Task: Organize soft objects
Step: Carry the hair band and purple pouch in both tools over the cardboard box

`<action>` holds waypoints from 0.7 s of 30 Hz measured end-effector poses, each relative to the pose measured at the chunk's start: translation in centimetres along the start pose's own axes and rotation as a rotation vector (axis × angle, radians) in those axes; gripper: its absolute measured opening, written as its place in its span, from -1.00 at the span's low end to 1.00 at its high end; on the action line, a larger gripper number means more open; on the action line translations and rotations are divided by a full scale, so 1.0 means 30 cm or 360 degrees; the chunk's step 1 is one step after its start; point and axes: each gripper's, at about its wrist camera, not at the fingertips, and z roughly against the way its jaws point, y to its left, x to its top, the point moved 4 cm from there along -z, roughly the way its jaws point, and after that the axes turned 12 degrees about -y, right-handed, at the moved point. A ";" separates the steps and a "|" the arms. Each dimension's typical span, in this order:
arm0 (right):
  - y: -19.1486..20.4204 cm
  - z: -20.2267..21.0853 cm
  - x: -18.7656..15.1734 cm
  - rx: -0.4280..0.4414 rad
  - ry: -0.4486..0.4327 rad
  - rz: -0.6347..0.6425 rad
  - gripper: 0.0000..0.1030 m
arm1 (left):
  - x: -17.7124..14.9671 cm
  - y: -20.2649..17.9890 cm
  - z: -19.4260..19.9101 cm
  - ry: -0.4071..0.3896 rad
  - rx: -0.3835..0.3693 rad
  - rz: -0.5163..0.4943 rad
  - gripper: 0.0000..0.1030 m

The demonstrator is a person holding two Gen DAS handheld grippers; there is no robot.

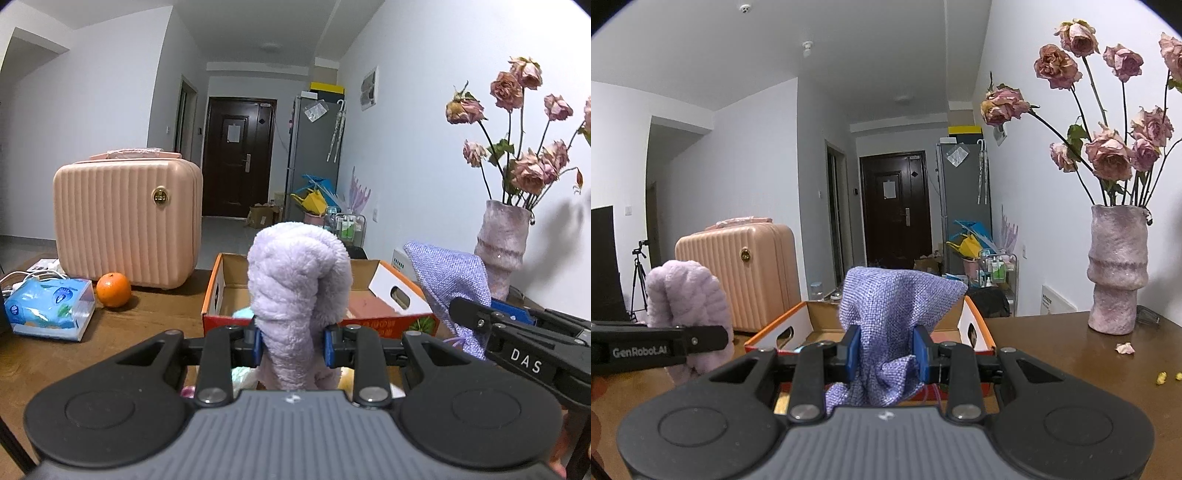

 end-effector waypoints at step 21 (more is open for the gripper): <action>-0.019 -0.246 0.010 -0.0032 0.0017 -0.0052 -0.43 | 0.044 -0.005 -0.219 -0.0025 0.0049 0.0049 -0.43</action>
